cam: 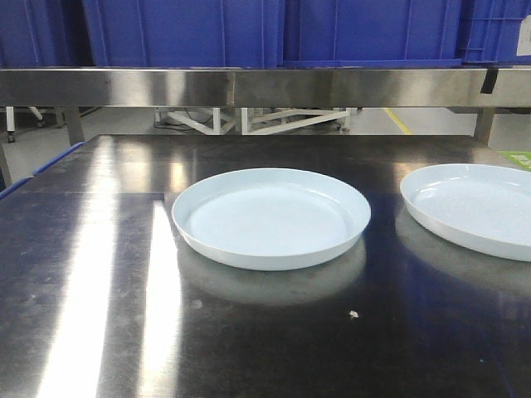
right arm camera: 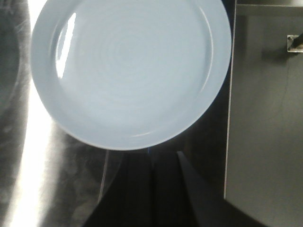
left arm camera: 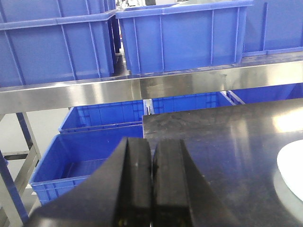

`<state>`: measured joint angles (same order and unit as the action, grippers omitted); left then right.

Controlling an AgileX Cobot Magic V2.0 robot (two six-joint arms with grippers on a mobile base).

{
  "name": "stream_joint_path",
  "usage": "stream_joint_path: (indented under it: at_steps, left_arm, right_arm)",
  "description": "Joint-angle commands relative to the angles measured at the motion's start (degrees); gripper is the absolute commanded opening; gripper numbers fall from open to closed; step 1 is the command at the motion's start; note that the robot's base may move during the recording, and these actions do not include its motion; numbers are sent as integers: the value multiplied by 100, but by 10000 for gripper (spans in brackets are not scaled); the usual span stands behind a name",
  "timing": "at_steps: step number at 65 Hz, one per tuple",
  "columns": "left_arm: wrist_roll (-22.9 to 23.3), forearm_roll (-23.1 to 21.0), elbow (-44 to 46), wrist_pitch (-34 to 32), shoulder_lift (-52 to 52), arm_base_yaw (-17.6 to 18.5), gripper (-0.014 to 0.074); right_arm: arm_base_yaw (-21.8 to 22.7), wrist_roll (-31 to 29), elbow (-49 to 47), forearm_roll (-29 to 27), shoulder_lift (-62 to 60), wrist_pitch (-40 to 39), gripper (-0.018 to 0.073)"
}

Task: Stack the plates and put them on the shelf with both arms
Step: 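Release the plate and raise the left gripper away, then grasp the rim of the other white plate with the right gripper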

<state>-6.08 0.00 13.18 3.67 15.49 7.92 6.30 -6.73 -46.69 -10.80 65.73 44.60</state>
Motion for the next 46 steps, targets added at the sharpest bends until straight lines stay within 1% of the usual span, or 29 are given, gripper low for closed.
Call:
stream_joint_path:
  at_steps: [1, 5, 8, 14, 17, 31, 46]
  left_arm:
    - [36, -43, 175, -470, 25, -3, 82]
    - [36, -43, 175, -470, 25, -3, 82]
    - [36, -43, 175, -470, 25, -3, 82]
    - [36, -43, 175, -470, 25, -3, 82]
    - [36, -43, 175, -470, 25, -3, 82]
    - [36, -43, 175, -470, 25, -3, 82]
    - [36, -43, 175, -470, 25, -3, 82]
  right_arm:
    - [313, -74, -589, 7, 396, -75, 80]
    - [527, -74, -828, 7, 700, 7, 143]
    - [633, -74, -1028, 7, 927, 82, 216]
    - [705, -74, -1395, 7, 1348, 146, 351]
    - [705, -74, -1537, 12, 1590, 172, 379]
    - [705, -74, -2228, 12, 2627, 393, 384]
    - [694, -79, -2757, 75, 3237, 555, 384]
